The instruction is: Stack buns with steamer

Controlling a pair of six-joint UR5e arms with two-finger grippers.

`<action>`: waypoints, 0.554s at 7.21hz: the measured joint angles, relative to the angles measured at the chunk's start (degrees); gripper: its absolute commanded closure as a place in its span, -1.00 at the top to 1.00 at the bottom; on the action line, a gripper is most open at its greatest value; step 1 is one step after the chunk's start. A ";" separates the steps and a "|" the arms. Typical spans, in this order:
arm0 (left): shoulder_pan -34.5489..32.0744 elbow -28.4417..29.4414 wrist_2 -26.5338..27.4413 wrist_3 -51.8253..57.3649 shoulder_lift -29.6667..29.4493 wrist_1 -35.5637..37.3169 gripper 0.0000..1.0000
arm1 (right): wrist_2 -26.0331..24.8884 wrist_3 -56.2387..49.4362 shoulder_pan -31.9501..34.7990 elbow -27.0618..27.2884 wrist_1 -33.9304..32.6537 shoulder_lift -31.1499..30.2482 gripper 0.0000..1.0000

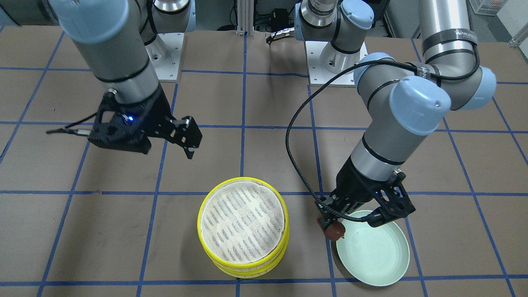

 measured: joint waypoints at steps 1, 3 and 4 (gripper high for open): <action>-2.98 -0.26 -0.10 -3.66 -0.42 0.05 -1.00 | -0.27 -4.05 -1.85 0.00 4.91 -4.06 1.00; -8.99 -0.85 -0.31 -9.03 -1.41 0.06 0.44 | -0.55 -10.60 -5.78 0.08 12.41 -9.98 1.00; -10.72 -1.08 -0.58 -10.57 -1.98 0.05 0.99 | -0.44 -11.59 -6.78 0.18 14.44 -11.16 1.00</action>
